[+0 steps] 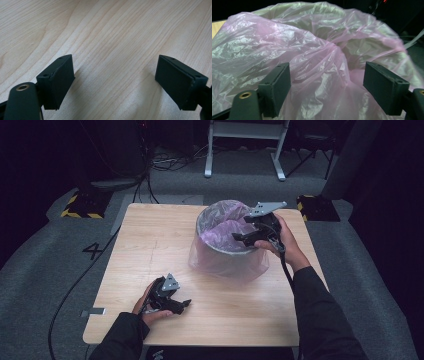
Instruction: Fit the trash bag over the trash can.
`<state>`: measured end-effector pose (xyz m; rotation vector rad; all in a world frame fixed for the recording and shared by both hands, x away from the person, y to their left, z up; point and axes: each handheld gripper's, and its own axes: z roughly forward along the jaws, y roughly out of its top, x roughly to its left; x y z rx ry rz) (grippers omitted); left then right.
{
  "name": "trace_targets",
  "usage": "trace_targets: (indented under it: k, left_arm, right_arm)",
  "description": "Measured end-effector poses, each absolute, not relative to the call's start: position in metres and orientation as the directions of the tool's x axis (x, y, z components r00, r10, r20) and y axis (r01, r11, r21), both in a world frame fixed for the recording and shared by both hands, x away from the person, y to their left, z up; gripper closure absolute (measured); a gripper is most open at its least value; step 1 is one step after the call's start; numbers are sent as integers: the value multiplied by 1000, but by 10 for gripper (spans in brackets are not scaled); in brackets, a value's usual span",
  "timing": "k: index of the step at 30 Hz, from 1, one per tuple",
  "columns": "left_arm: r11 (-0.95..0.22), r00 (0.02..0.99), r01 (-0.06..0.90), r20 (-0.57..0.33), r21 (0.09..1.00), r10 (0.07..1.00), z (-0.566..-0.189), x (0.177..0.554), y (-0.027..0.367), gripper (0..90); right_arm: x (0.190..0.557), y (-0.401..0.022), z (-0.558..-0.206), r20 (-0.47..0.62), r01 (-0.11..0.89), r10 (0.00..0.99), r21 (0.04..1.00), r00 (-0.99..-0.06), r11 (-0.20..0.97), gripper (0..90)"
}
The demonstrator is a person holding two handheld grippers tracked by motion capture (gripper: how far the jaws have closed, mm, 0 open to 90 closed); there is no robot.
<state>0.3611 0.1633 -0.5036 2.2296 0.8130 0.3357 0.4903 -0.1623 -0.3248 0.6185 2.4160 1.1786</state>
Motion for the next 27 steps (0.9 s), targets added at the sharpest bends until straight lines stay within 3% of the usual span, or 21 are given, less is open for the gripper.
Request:
trace_targets:
  k: [15,27]
  left_arm:
    - [-535,766,453,-4,713,643,-504,361,163,152]
    - [-536,766,452,-4,713,642,-504,361,163,152]
  right_arm:
    - [508,-146,-333,-114,337,558,693,-822,637,206]
    - [493,-161,-323,-126,277,577,782,-807,558,209]
